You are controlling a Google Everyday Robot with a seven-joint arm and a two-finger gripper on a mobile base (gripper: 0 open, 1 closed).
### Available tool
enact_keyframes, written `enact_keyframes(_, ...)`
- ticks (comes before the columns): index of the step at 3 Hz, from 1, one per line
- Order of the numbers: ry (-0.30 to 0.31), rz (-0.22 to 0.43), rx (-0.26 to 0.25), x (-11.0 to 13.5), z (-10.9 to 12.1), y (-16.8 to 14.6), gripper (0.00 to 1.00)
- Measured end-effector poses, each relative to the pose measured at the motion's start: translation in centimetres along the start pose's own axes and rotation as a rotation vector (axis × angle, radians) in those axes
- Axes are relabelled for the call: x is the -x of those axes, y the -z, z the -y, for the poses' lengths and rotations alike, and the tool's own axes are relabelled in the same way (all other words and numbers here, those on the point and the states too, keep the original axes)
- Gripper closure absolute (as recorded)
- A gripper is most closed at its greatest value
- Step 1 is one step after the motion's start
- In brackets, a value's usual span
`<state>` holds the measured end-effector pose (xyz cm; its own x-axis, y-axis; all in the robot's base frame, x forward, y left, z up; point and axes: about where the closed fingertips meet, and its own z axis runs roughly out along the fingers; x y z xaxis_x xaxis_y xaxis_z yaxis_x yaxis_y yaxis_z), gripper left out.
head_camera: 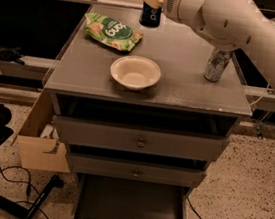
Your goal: Pick pepsi can from bottom drawer and place on counter
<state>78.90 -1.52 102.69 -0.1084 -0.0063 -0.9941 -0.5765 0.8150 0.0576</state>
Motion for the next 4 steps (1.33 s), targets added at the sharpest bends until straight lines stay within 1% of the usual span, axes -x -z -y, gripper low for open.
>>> enact_keyframes(1, -0.036, 0.008, -0.071, -2.9, 3.2, -1.5, 1.00)
enact_keyframes(2, -0.024, 0.026, -0.129, -5.3, 4.7, -1.9, 1.00)
enact_keyframes(3, 0.021, 0.029, -0.198, -7.6, 5.5, -1.9, 1.00)
enact_keyframes(4, 0.088, -0.013, -0.251, -10.5, 5.4, -1.7, 0.82)
